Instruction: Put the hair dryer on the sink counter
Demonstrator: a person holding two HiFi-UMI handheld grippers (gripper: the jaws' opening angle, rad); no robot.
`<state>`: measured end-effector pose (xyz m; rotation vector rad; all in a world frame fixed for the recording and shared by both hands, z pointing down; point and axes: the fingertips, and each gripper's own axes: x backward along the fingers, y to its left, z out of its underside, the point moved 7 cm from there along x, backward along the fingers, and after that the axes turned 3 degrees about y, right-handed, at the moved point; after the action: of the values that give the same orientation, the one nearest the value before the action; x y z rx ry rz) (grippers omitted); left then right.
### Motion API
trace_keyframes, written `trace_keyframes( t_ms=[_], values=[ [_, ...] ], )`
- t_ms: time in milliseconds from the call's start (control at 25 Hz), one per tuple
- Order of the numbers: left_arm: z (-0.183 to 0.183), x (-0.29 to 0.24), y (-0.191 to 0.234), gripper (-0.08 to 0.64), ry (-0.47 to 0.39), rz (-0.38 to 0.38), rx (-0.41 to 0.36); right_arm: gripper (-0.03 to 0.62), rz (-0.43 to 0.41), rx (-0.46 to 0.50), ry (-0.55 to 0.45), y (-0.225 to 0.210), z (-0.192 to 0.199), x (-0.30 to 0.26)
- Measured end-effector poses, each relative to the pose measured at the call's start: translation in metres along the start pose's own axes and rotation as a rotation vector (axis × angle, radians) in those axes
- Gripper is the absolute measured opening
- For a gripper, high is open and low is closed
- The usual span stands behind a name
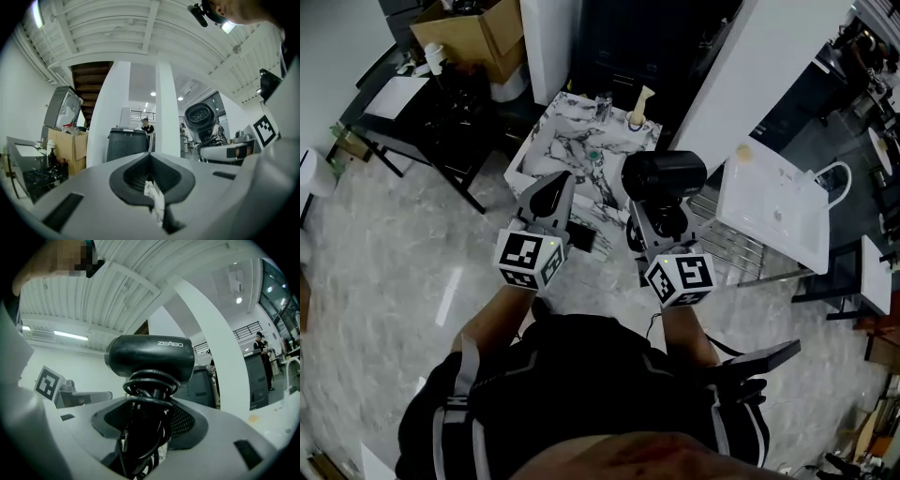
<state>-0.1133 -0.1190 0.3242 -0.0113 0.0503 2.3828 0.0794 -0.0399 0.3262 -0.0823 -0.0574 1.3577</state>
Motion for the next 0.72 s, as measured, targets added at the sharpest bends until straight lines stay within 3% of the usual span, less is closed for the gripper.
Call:
trace_keyframes(
  t_ms=[720],
  values=[
    [0.004,0.01,0.103,0.005,0.001,0.127,0.016,0.242,0.084,0.01,0.003,0.072,0.008,-0.08]
  ],
)
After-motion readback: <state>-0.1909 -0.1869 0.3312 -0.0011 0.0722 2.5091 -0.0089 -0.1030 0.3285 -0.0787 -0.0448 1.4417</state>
